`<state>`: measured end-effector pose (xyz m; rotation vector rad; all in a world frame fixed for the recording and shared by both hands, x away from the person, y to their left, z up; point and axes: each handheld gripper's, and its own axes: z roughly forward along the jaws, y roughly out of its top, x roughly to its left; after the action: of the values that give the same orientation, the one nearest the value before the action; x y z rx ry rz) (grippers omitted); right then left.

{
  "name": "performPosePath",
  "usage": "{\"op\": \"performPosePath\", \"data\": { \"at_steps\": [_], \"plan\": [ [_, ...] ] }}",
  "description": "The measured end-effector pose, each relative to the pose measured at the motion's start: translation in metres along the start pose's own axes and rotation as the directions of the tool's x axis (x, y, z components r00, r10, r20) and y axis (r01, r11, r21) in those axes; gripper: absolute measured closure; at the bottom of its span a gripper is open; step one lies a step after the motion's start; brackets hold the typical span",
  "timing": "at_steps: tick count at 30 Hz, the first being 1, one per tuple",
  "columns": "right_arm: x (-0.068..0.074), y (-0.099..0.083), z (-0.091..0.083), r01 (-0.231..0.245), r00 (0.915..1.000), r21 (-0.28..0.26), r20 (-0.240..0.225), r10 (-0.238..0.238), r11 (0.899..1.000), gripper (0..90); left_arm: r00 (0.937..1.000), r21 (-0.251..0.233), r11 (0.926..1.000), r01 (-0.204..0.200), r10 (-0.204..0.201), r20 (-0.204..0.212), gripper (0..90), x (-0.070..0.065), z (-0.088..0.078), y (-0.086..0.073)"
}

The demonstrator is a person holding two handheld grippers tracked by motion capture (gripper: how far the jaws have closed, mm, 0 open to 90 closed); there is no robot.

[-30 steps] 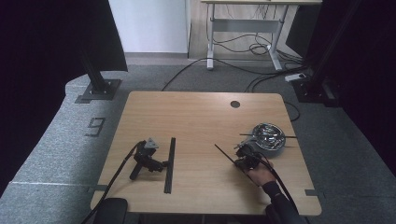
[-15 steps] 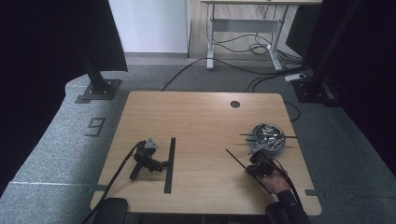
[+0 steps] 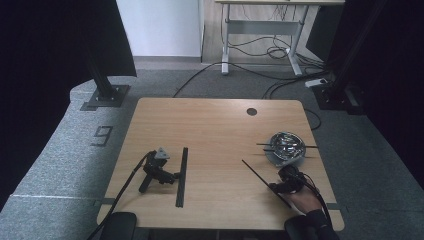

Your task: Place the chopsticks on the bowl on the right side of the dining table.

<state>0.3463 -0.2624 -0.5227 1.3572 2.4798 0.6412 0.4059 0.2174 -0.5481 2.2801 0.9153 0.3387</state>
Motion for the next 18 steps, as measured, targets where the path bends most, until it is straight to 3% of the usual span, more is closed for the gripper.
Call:
{"op": "performPosePath", "data": {
  "at_steps": [3, 6, 8, 12, 15, 18],
  "plan": [
    [-0.005, -0.002, 0.001, 0.008, 0.9995, 0.036, 0.029, -0.009, 0.999, 42.3, 1.0, 0.0, 1.0, 0.0, 0.0, 0.0, 0.0, 0.0, 0.0, 0.0],
    [-0.01, -0.003, -0.001, -0.019, 0.9996, 0.026, 0.022, 0.018, 0.999, 42.7, 1.0, 0.0, 1.0, 0.0, 0.0, 0.0, 0.0, 0.0, 0.0, 0.0],
    [-0.009, -0.002, -0.003, -0.023, 0.9997, 0.016, -0.006, 0.023, 1.0, 42.5, 1.0, 0.0, 1.0, 0.0, 0.0, 0.0, 0.0, 0.0, 0.0, 0.0],
    [0.001, 0.0, -0.001, 0.018, 0.9988, 0.031, -0.047, -0.016, 0.999, 41.2, 1.0, 0.0, 1.0, 0.0, 0.0, 0.0, 0.0, 0.0, 0.0, 0.0],
    [0.004, 0.0, 0.003, 0.035, 0.999, 0.052, -0.031, -0.033, 0.998, 40.8, 1.0, 0.0, 1.0, 0.0, 0.0, 0.0, 0.0, 0.0, 0.0, 0.0],
    [-0.002, 0.0, 0.003, 0.014, 0.9998, 0.053, -0.017, -0.013, 0.998, 42.5, 1.0, 0.0, 1.0, 0.0, 0.0, 0.0, 0.0, 0.0, 0.0, 0.0]
  ]
}}
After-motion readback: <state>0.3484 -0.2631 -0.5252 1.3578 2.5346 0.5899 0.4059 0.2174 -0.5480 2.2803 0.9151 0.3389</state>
